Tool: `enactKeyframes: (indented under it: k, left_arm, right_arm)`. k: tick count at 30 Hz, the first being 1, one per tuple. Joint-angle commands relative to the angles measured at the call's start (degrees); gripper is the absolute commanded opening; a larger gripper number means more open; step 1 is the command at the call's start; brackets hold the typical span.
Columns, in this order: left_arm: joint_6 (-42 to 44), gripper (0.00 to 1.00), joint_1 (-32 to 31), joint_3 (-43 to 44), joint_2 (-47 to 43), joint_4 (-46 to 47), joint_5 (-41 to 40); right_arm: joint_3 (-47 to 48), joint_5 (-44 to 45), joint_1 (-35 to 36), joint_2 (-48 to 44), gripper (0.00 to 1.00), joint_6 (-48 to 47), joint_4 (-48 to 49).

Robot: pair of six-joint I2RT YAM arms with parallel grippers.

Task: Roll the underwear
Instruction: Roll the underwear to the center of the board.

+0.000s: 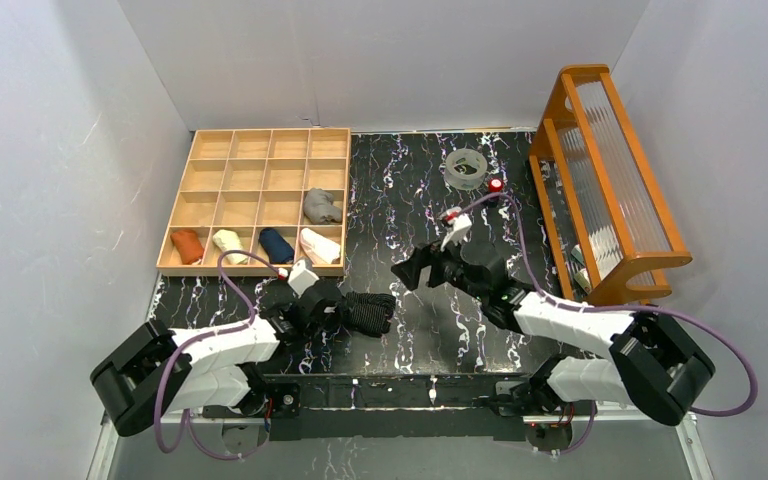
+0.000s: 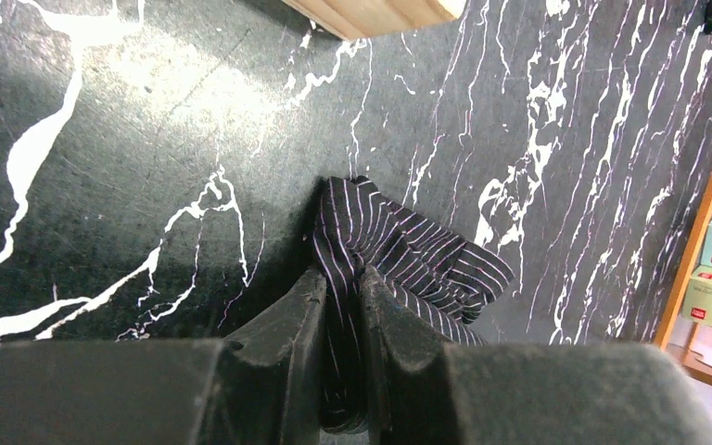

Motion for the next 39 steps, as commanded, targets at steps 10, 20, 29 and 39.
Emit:
enactKeyframes:
  k: [10,20,29,39]
  left_arm:
    - [8.26,0.08,6.09,5.86,2.46,-9.57,2.04]
    - [8.63,0.08,6.22,6.22,3.8,-8.8,5.15]
    - [8.72,0.08,6.23,5.73,2.29,-9.49,5.02]
    - [8.81,0.15,6.84,4.75,-1.46,-10.62,4.12]
  right_arm:
    - [0.13,-10.09,16.13,11.21,0.84,-55.06,8.59]
    - [2.61,-1.38,23.57,23.31,0.81,-64.76,21.2]
    - [2.89,4.82,24.03,28.47,0.66,-64.57,24.14]
    - [2.67,4.08,23.99,27.97,0.2,-55.26,15.23]
